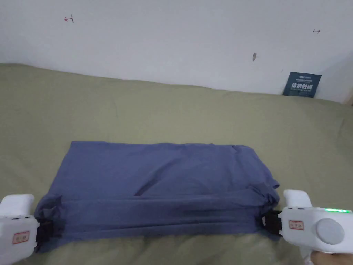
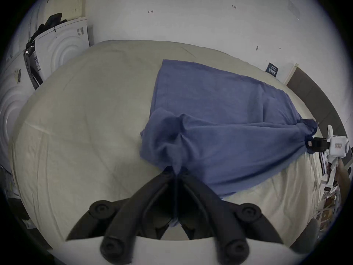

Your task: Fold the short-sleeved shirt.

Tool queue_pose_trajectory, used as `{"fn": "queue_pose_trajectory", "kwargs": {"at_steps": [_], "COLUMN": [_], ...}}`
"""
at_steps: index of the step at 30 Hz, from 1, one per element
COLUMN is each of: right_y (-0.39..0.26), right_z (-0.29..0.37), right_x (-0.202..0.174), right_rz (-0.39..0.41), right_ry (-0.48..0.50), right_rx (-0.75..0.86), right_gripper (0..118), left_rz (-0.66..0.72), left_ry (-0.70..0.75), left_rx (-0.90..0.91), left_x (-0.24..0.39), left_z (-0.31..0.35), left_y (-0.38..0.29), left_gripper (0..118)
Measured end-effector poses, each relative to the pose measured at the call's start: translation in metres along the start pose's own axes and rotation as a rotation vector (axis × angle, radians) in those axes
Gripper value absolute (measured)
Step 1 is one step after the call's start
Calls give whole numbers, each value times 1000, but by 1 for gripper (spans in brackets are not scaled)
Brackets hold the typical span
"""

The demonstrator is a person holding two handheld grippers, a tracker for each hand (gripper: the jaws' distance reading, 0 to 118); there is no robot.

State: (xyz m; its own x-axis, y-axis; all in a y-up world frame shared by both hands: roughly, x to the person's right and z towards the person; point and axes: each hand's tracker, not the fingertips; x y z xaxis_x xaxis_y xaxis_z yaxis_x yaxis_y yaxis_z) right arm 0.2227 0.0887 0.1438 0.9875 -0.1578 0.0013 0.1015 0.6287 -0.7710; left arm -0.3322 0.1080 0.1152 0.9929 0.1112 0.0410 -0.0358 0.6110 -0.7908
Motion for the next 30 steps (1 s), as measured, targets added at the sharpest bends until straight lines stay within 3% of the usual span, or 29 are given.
{"fn": "queue_pose_trajectory", "kwargs": {"at_steps": [3, 16, 20, 28, 30], "right_y": [0, -29, -63, -142, -152], "right_z": [16, 132, 165, 178, 175], "right_x": [-12, -2, 2, 11, 16], "right_rz": [35, 10, -71, -94, -138], "right_ry": [-46, 68, 107, 71, 64], "right_rx": [9, 10, -46, -187, -196], "right_gripper": [7, 7, 7, 8, 8], "left_rz": [-7, -42, -66, -41, 8], "left_ry": [-7, -100, -111, -108, -108], "left_rx": [0, 63, 41, -88, -106], "left_x": [-2, -9, -8, -15, -20], "left_z": [5, 93, 121, 127, 122], "left_y": [3, -4, -33, -114, -126], "left_gripper": [3, 3, 3, 3, 3]}}
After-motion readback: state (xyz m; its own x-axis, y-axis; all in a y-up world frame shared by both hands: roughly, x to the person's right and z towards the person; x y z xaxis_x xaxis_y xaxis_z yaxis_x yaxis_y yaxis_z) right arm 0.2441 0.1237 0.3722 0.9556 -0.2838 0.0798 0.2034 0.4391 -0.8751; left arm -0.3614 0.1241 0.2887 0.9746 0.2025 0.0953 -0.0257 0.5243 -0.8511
